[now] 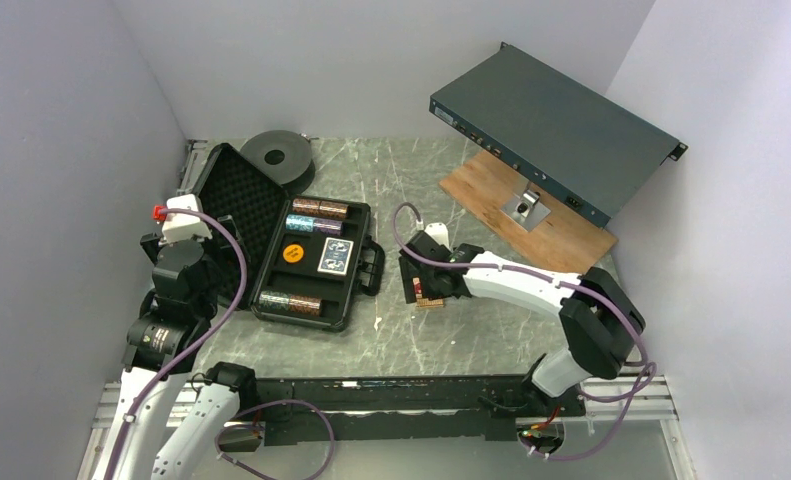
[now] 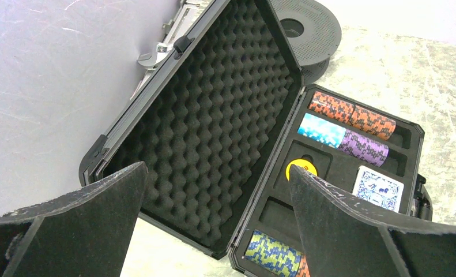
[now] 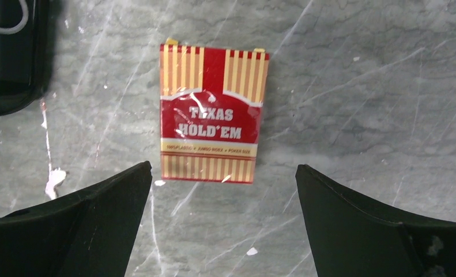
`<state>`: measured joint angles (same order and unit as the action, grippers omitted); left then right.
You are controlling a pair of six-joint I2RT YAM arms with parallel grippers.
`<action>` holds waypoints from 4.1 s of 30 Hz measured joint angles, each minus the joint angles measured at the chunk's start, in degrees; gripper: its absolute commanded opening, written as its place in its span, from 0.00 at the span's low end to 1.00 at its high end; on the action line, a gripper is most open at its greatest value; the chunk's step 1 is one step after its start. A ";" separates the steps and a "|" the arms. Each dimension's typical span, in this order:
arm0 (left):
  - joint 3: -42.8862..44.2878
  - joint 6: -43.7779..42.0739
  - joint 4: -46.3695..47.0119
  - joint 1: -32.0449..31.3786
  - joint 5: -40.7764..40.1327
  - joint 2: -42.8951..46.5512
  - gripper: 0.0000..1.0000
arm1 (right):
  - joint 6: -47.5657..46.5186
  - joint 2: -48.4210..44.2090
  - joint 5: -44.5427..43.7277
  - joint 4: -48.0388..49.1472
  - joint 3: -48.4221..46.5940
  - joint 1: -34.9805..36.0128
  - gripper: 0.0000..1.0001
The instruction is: Pack up texas hold em set
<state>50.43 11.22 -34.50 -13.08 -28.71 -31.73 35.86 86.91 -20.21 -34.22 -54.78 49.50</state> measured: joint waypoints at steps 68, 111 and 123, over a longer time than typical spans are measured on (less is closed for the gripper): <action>-0.09 -0.04 0.52 0.07 1.88 0.20 0.99 | -8.70 10.80 7.37 -2.69 -23.76 -3.34 0.45; -0.13 -0.04 0.81 0.26 1.95 1.51 0.99 | 6.10 30.99 29.07 17.18 -43.65 2.84 0.38; -0.33 -0.04 0.81 0.26 2.01 1.64 0.99 | 14.19 39.93 24.72 17.40 -54.71 4.26 0.32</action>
<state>50.11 11.18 -33.69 -12.82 -26.70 -30.09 50.04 126.85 4.51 -16.82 -109.49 53.76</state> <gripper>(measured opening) 0.989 0.672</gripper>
